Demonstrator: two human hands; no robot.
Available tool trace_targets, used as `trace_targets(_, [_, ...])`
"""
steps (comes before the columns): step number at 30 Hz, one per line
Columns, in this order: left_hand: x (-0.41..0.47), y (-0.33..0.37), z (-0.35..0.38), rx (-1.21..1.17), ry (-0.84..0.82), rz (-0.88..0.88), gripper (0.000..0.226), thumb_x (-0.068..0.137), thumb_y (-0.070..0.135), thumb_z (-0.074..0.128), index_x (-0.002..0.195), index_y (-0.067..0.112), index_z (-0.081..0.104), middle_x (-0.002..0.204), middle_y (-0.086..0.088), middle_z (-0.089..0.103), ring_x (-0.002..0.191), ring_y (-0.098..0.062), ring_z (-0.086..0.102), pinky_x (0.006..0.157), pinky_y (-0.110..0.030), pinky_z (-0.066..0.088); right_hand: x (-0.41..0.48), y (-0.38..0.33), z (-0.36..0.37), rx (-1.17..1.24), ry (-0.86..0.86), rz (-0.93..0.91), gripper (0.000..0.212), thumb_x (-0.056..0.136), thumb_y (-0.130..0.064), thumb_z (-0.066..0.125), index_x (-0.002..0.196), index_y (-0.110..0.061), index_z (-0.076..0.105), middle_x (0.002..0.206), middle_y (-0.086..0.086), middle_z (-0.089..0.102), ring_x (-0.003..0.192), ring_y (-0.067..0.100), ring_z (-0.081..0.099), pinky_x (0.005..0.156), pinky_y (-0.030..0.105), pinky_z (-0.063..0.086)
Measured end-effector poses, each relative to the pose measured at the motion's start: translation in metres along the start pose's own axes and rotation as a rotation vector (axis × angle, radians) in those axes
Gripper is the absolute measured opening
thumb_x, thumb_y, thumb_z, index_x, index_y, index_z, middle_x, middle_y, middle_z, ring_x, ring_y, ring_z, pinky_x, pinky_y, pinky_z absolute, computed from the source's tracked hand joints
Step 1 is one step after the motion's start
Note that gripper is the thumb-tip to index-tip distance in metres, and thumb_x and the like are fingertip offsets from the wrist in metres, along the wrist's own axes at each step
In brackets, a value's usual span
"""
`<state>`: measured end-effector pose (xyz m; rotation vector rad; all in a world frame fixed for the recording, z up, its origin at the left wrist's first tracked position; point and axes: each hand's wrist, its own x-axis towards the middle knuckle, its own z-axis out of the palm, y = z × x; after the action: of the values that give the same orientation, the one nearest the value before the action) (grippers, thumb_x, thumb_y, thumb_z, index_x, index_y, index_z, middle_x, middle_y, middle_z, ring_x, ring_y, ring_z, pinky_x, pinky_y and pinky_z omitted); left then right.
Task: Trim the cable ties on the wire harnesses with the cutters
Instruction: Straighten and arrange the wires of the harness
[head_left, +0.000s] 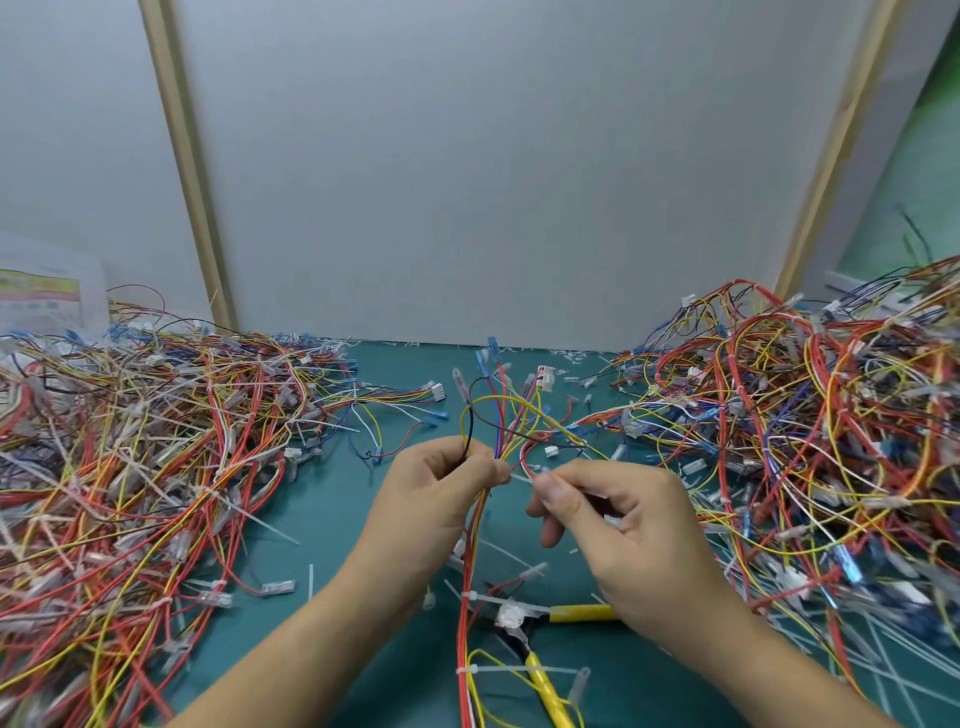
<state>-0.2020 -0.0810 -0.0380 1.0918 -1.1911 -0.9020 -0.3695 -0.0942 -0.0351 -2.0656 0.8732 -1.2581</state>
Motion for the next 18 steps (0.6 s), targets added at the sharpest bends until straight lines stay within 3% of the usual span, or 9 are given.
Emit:
trace_targets(5, [0.0, 0.001, -0.001, 0.002, -0.023, 0.027, 0.007, 0.068, 0.027, 0.063, 0.062, 0.027, 0.064, 0.064, 0.003, 0.054, 0.067, -0.008, 0.05, 0.062, -0.013, 0.039, -0.001, 0.002, -0.001, 0.022, -0.041, 0.019, 0.027, 0.092, -0.035, 0.059, 0.073, -0.022, 0.073, 0.062, -0.003, 0.068, 0.053, 0.007, 0.057, 0.052, 0.021, 0.043])
trace_targets(8, [-0.001, 0.002, -0.002, -0.009, -0.003, -0.001, 0.009, 0.068, 0.027, 0.061, 0.059, 0.026, 0.063, 0.063, 0.005, 0.055, 0.066, -0.007, 0.05, 0.064, -0.017, 0.038, 0.0, 0.002, -0.002, 0.016, -0.047, 0.018, 0.03, 0.091, -0.044, 0.06, 0.074, -0.023, 0.072, 0.063, 0.001, 0.068, 0.052, 0.003, 0.053, 0.051, 0.021, 0.042])
trace_targets(10, [0.0, 0.002, -0.003, -0.041, 0.026, -0.033, 0.012, 0.068, 0.026, 0.059, 0.057, 0.026, 0.065, 0.065, 0.005, 0.057, 0.068, -0.009, 0.05, 0.069, -0.022, 0.038, 0.002, 0.002, -0.006, 0.051, 0.091, -0.002, 0.037, 0.089, -0.05, 0.056, 0.073, -0.019, 0.068, 0.062, 0.006, 0.064, 0.051, 0.005, 0.051, 0.05, 0.025, 0.042])
trace_targets(12, [0.002, 0.002, -0.005, -0.061, 0.033, -0.048, 0.013, 0.067, 0.026, 0.058, 0.056, 0.026, 0.066, 0.067, 0.002, 0.057, 0.07, -0.012, 0.05, 0.072, -0.027, 0.038, 0.005, 0.003, -0.013, 0.089, 0.244, -0.041, 0.027, 0.088, -0.045, 0.055, 0.076, -0.022, 0.064, 0.065, 0.003, 0.059, 0.053, 0.009, 0.05, 0.051, 0.032, 0.045])
trace_targets(14, [0.002, 0.003, -0.006, -0.063, 0.022, -0.05, 0.013, 0.067, 0.025, 0.058, 0.056, 0.023, 0.065, 0.067, 0.001, 0.058, 0.07, -0.013, 0.05, 0.071, -0.024, 0.039, 0.007, 0.002, -0.016, 0.073, 0.287, -0.062, 0.009, 0.085, -0.039, 0.06, 0.089, -0.031, 0.063, 0.075, -0.005, 0.058, 0.056, 0.014, 0.052, 0.054, 0.037, 0.049])
trace_targets(16, [0.002, 0.003, -0.005, -0.067, 0.012, -0.049, 0.01, 0.067, 0.024, 0.057, 0.06, 0.019, 0.062, 0.066, 0.002, 0.059, 0.067, -0.011, 0.051, 0.065, -0.016, 0.042, 0.007, 0.004, -0.015, -0.04, 0.265, -0.102, 0.019, 0.085, -0.029, 0.069, 0.102, -0.035, 0.063, 0.089, -0.009, 0.059, 0.059, 0.014, 0.056, 0.059, 0.034, 0.052])
trace_targets(18, [0.002, 0.002, -0.005, -0.056, -0.001, -0.046, 0.01, 0.068, 0.024, 0.058, 0.062, 0.016, 0.061, 0.064, 0.003, 0.059, 0.065, -0.011, 0.051, 0.062, -0.013, 0.041, 0.008, 0.005, -0.013, -0.164, 0.256, -0.157, 0.022, 0.086, -0.021, 0.077, 0.102, -0.032, 0.067, 0.095, -0.012, 0.06, 0.062, 0.015, 0.062, 0.061, 0.032, 0.053])
